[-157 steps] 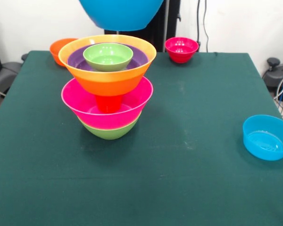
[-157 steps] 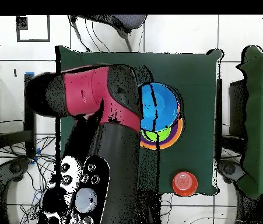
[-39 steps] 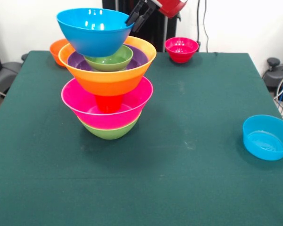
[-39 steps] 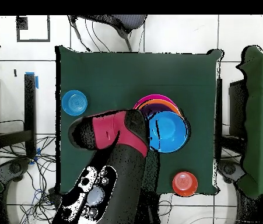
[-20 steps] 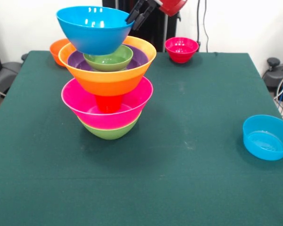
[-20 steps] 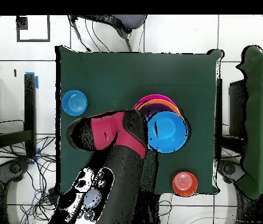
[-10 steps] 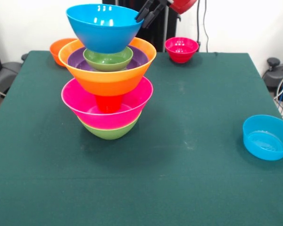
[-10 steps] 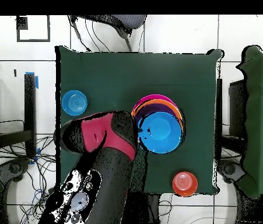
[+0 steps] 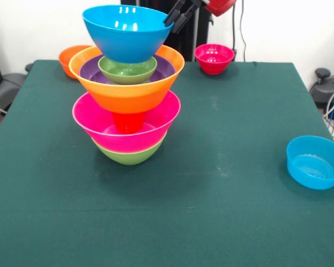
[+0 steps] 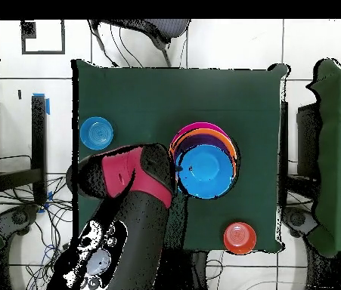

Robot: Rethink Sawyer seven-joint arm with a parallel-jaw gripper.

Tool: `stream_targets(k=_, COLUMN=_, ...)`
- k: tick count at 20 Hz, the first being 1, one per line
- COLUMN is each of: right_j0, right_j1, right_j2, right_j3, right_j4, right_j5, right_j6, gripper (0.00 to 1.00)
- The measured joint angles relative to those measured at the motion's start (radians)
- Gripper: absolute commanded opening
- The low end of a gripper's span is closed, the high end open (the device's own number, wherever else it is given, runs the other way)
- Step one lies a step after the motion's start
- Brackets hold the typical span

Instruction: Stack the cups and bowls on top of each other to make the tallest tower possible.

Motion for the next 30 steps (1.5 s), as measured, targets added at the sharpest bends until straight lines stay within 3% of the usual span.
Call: stream_targets(k=30, right_j0=-0.017, right_j1=-0.053, right_j2=0.010, right_j3=0.000, right_j4=0.047, right_j5=0.000, right_j6=0.000, gripper=0.00)
